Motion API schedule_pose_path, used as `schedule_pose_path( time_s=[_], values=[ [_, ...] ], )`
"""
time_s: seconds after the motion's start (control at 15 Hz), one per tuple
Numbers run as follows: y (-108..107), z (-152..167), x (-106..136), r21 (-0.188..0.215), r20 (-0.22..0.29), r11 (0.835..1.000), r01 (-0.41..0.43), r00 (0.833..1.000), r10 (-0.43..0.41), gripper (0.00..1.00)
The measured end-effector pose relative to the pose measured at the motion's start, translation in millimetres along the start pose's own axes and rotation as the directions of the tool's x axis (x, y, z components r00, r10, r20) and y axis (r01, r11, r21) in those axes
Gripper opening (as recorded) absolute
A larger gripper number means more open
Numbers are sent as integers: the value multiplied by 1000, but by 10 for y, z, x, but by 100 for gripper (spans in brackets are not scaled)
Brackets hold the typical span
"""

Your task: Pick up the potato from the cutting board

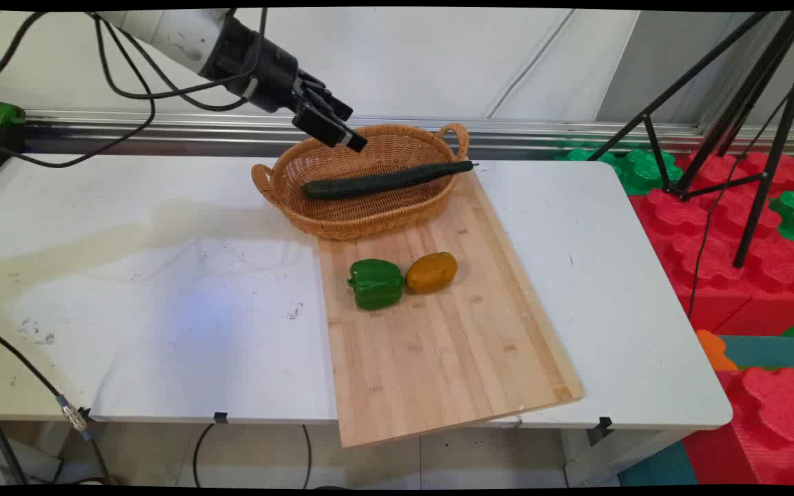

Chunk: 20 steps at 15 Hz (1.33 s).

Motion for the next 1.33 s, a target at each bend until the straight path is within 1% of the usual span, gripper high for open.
schedule_pose_path(
  time_s=[0.2,0.33,0.53,0.73,0.87,1.2,1.33],
  values=[
    [73,-14,20,-15,-3,999,-36,999,36,100],
    [132,76,53,-31,6,998,-54,999,54,100],
    [241,309,110,-59,29,995,-75,997,77,100],
    [331,528,139,-74,54,993,-87,994,91,100],
    [430,784,168,-88,82,992,-92,992,99,100],
    [610,1285,184,-102,147,990,-100,983,115,100],
    [662,1440,186,-106,167,989,-103,979,119,100]
  ],
)
